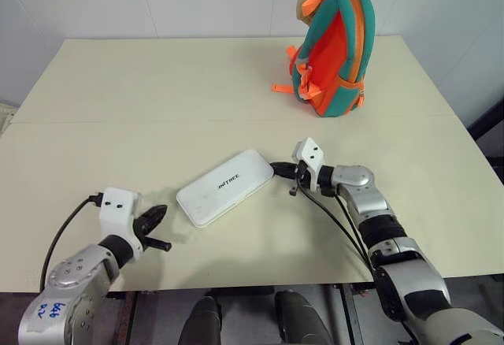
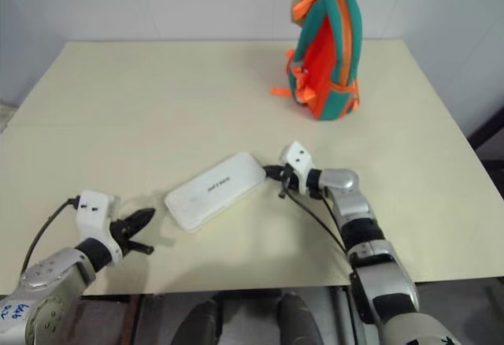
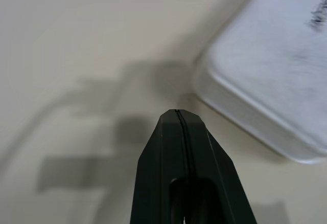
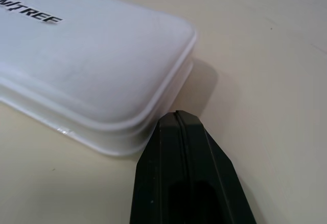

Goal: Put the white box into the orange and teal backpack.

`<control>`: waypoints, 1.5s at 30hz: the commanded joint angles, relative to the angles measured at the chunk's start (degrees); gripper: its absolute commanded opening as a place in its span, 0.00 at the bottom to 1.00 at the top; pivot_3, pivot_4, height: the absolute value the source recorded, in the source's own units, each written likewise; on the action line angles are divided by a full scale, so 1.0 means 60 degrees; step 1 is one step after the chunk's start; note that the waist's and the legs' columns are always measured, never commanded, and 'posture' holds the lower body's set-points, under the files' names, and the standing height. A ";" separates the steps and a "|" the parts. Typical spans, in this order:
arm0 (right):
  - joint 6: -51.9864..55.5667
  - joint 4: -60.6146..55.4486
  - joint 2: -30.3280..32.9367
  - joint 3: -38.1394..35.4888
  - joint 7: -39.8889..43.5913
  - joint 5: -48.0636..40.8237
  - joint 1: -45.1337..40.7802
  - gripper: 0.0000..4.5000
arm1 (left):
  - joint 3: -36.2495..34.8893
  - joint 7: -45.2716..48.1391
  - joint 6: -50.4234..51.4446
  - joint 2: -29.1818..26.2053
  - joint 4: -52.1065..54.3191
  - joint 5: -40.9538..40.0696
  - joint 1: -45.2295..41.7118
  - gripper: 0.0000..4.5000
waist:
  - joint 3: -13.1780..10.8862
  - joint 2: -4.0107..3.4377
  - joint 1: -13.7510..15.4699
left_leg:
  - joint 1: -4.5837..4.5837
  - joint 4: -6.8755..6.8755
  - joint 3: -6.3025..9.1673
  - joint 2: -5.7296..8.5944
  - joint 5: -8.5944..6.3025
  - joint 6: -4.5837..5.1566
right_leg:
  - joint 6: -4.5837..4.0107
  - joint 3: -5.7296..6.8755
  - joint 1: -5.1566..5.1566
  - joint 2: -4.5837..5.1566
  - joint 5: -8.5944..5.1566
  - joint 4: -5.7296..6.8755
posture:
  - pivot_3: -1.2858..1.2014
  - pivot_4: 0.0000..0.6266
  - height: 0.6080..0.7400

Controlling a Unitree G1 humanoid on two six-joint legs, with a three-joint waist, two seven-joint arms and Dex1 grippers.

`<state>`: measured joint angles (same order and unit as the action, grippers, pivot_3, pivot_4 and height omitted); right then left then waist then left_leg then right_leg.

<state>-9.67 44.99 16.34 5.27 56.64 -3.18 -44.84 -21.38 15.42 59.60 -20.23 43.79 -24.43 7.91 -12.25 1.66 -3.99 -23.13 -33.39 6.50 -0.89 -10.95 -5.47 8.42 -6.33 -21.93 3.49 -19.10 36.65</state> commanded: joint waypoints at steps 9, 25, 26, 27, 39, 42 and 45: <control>-0.0200 -0.0341 0.0030 -0.0029 0.0340 -0.0262 0.0014 0.00 | 0.0703 -0.0450 -0.0433 0.0223 -0.0262 0.0104 -0.0314 0.00 | 0.0000 -0.0001 0.0023 | 0.0000 0.0009 0.0000 0.0000 -0.0004 0.0005 | 0.0006 0.0001 0.0013 0.0001 0.0005 -0.0033 | 0.52 0.24 1.00; 0.3049 -0.5585 0.1217 0.0002 0.0899 -0.1232 0.2475 0.00 | 0.1847 0.0661 -0.1586 -0.0639 -0.3013 0.0176 -0.2500 0.00 | -0.0001 -0.0003 0.0163 | -0.0006 0.0020 0.0006 0.0002 -0.0006 0.0007 | 0.0008 0.0011 0.0016 0.0003 0.0006 -0.0061 | 0.52 0.24 1.00; 0.3237 -0.5891 0.1309 -0.0018 0.0848 -0.1283 0.2645 0.00 | 0.1956 0.0799 -0.1624 -0.0679 -0.3149 0.0149 -0.2631 0.00 | -0.0001 -0.0003 0.0166 | -0.0008 0.0021 0.0006 0.0002 -0.0008 0.0008 | 0.0009 0.0010 0.0016 0.0004 0.0006 -0.0068 | 0.52 0.24 1.00; 0.3431 -0.6152 0.1379 -0.0044 0.0786 -0.1333 0.2784 0.00 | 0.2043 0.0886 -0.1653 -0.0712 -0.3253 0.0152 -0.2732 0.00 | -0.0001 -0.0002 0.0166 | -0.0010 0.0023 0.0005 0.0004 -0.0009 0.0010 | 0.0011 0.0010 0.0017 0.0006 0.0007 -0.0074 | 0.52 0.24 1.00; 0.5315 -0.8731 0.2205 -0.0456 0.0219 -0.1953 0.4498 0.00 | 0.2733 0.1659 -0.1809 -0.0923 -0.3903 0.0145 -0.3343 0.00 | -0.0001 -0.0002 0.0209 | -0.0015 0.0029 0.0000 0.0001 -0.0046 0.0026 | 0.0018 0.0010 0.0027 0.0009 0.0009 -0.0114 | 0.52 0.24 1.00; 0.5294 -0.8755 0.2246 -0.0481 0.0122 -0.1926 0.4586 0.00 | 0.2761 0.1691 -0.1811 -0.0915 -0.3901 0.0168 -0.3344 0.00 | -0.0001 -0.0002 0.0216 | -0.0015 0.0026 0.0000 0.0001 -0.0046 0.0026 | 0.0018 0.0010 0.0029 0.0008 0.0009 -0.0115 | 0.52 0.24 1.00; 0.5005 -0.8308 0.2285 -0.0562 0.0038 -0.1798 0.4442 0.00 | 0.2777 0.1700 -0.1749 -0.0952 -0.3847 0.0171 -0.3321 0.00 | -0.0001 -0.0002 0.0223 | -0.0014 0.0020 0.0000 0.0002 -0.0046 0.0026 | 0.0018 0.0010 0.0034 0.0009 0.0009 -0.0115 | 0.52 0.24 1.00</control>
<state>22.36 -4.04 30.09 1.92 56.79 -12.78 -17.10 -7.29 23.32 49.79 -26.03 19.25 -22.22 -11.54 -12.26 1.64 -2.65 -23.21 -33.28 6.50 -0.88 -11.23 -5.31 8.53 -6.27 -21.72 3.54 -19.04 35.95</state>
